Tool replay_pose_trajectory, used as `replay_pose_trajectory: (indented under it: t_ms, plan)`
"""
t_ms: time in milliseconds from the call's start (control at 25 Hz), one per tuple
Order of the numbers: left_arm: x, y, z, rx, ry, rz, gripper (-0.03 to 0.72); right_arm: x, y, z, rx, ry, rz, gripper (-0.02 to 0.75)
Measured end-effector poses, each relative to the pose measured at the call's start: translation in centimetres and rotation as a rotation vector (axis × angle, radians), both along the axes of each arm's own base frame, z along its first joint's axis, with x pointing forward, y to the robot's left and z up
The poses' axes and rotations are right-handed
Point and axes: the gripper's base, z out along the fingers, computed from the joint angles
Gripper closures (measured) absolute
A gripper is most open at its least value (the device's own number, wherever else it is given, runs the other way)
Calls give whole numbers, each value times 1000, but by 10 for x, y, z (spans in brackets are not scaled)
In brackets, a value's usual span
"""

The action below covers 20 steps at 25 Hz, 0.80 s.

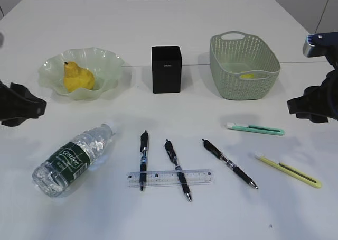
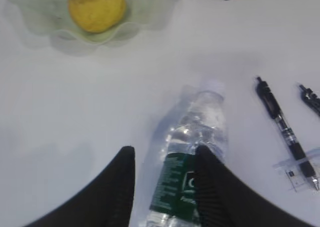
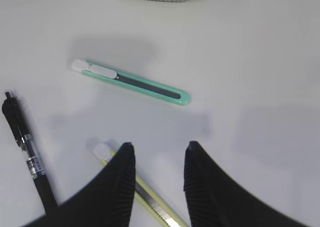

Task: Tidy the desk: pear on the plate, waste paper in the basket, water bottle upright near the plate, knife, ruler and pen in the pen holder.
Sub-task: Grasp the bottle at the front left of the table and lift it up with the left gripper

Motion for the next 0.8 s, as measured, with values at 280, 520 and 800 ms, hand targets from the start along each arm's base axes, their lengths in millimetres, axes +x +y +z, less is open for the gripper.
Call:
replay_pose_trajectory:
  t_ms: [280,520,800]
  plan:
    - [4,-21,-11,-40,13,-43,412,0,0,0,0,0,0,489]
    - [-1,-39,-17,-40,34,-104,412,0,0,0,0,-2,0,489]
    - [-1,-48,-27,-25,68,-134,412,1,0,0,1,-8,1,489]
